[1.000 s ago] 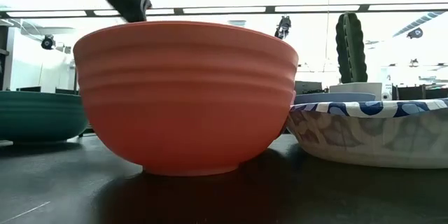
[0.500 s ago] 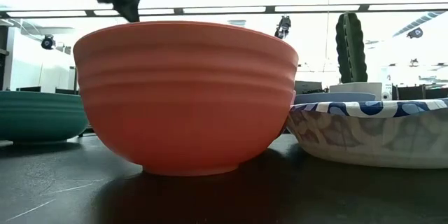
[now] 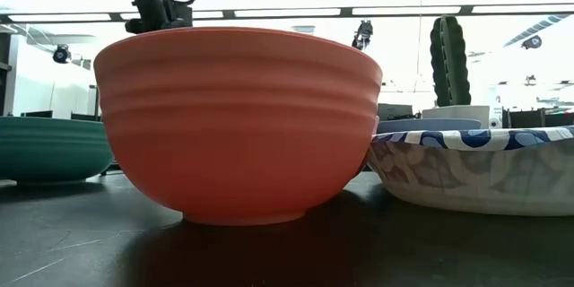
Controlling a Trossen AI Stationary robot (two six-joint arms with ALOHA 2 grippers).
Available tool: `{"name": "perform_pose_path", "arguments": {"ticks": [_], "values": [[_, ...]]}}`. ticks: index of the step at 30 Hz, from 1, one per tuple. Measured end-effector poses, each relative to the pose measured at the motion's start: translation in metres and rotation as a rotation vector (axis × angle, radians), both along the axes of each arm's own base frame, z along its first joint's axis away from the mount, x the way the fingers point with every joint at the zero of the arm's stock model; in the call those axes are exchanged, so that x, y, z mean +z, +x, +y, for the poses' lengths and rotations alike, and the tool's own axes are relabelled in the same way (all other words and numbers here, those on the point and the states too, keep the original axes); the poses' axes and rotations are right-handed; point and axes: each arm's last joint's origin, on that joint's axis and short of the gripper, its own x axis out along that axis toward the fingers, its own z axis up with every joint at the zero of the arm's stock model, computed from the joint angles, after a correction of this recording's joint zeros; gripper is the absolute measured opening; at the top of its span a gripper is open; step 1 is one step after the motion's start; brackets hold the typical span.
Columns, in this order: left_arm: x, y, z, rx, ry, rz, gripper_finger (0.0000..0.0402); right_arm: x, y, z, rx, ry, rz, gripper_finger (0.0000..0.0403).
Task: Place and stack bowls onto a shelf
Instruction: Put the white patterned bowl on the shelf, then put the green bowl on the shelf
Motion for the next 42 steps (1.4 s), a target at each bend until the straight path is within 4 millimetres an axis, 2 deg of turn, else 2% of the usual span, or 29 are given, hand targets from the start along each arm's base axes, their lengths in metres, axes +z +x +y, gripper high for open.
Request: {"name": "perform_pose_path", "arguments": {"ticks": [11,17,20,23,28,33,38,42], "values": [[-0.012,0.007,0.011,-0.001,0.000,0.092,0.0094,0.000,0.000,0.000,0.000,0.000,0.000,0.0009],[-0.006,0.007,0.003,-0.026,-0.025,0.068,0.0126,0.000,0.000,0.000,0.000,0.000,0.000,0.0009],[0.000,0.011,-0.012,-0.110,-0.108,-0.042,0.0127,0.000,0.000,0.000,0.000,0.000,0.000,0.0009],[-0.004,0.019,-0.027,-0.160,-0.141,-0.102,0.0121,0.000,0.000,0.000,0.000,-0.001,0.000,0.0009],[-0.030,0.030,-0.044,-0.185,-0.200,-0.079,0.0106,0.000,0.000,0.000,0.000,-0.002,0.000,0.0009],[-0.052,0.032,-0.054,-0.162,-0.252,-0.018,0.0094,0.000,0.000,0.000,-0.001,-0.007,-0.002,0.0009],[-0.053,0.032,-0.056,-0.156,-0.261,-0.010,0.0087,0.000,0.000,0.000,-0.006,-0.027,-0.008,0.0009],[-0.038,0.033,-0.053,-0.131,-0.183,-0.015,0.0087,0.000,0.000,0.000,-0.018,-0.040,-0.013,0.0009]]}}
